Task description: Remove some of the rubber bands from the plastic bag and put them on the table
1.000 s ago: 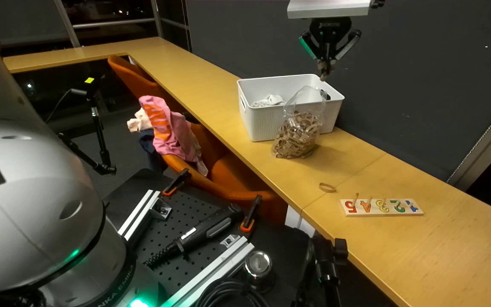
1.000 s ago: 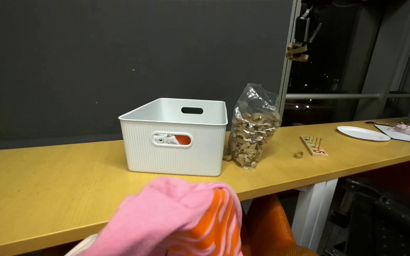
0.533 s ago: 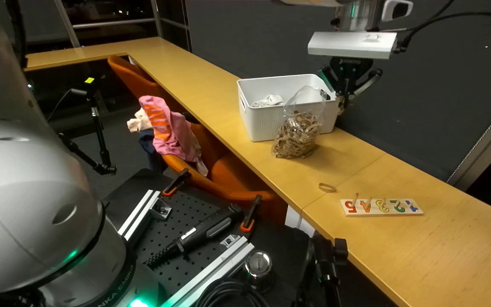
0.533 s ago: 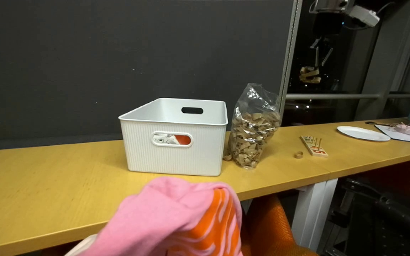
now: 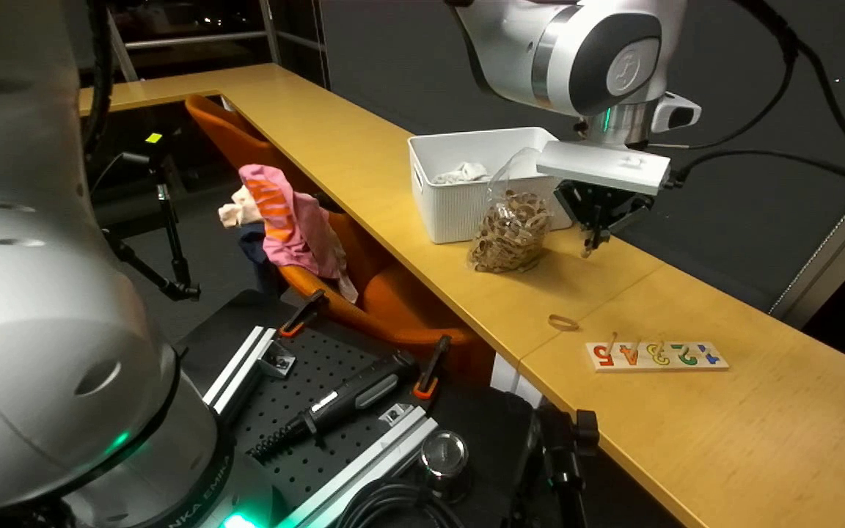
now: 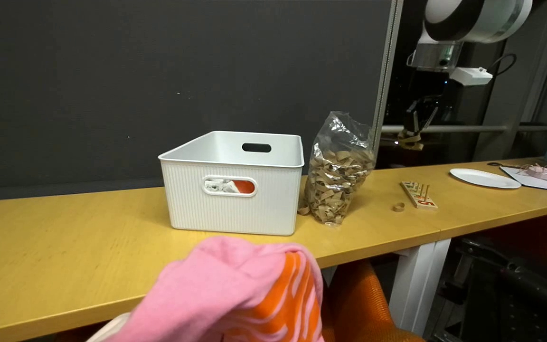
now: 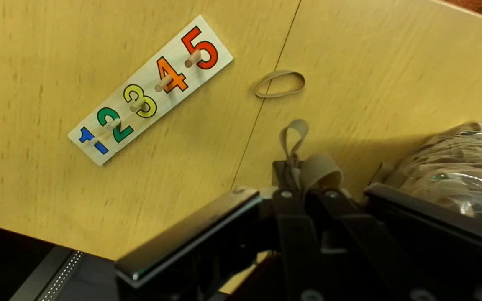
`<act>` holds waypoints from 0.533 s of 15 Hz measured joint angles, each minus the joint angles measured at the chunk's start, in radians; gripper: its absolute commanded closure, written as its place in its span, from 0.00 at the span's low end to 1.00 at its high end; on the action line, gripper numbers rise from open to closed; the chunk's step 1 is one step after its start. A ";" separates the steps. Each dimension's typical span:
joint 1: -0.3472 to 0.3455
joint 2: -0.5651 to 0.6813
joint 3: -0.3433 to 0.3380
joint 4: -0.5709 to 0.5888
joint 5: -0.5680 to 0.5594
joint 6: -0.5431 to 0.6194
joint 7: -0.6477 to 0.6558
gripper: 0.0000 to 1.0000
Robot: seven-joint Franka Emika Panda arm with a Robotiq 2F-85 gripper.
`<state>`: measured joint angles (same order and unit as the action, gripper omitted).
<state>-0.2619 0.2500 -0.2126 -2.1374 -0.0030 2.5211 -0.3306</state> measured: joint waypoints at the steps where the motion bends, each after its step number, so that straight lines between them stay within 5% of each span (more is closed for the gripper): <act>1: -0.004 0.014 0.000 0.009 0.000 0.005 0.003 0.98; 6: -0.011 0.054 0.014 0.043 0.010 -0.004 0.010 0.98; 7: -0.011 0.058 0.020 0.046 0.011 -0.006 0.013 0.69; 8: -0.011 0.062 0.024 0.049 0.012 -0.009 0.016 0.68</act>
<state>-0.2733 0.3123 -0.1884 -2.0880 0.0088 2.5123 -0.3148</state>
